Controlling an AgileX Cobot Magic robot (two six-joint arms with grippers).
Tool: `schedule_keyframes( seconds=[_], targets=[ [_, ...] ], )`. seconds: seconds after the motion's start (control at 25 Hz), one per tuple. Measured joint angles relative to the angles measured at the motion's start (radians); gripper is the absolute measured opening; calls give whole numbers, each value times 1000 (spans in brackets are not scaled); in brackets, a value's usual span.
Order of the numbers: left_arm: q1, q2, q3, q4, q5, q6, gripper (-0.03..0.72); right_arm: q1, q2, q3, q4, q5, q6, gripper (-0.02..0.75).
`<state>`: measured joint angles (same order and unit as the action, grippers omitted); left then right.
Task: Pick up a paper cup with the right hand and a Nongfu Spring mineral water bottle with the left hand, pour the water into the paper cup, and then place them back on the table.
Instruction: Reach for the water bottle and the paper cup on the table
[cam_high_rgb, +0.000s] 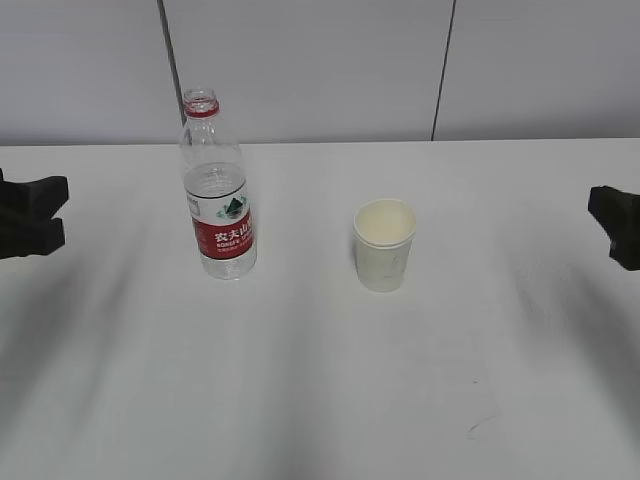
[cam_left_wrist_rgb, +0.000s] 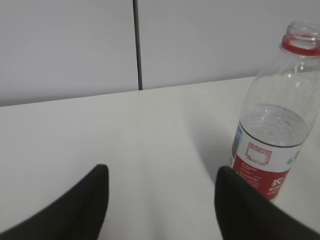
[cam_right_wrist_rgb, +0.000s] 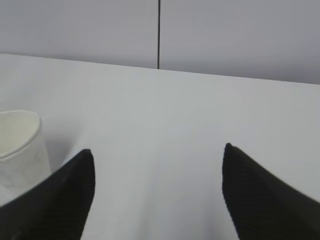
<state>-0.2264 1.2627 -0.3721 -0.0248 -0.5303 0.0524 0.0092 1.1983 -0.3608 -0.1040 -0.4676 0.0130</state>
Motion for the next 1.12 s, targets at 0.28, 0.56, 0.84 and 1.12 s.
schedule_keyframes(
  seconds=[0.28,0.56,0.84,1.12],
  targets=[
    [0,67,30,46,-105,-19,424,0,129,7,-146,-150,119,587],
    [0,201,30,86,-247,-28,424,0,266,7,-212,-314,145,587],
    [0,291,30,114,-334,-42,424,0,366,7,-318,-448,148,587],
    [0,292,30,130,-347,-43,424,0,495,3,-380,-606,148,587]
  ],
)
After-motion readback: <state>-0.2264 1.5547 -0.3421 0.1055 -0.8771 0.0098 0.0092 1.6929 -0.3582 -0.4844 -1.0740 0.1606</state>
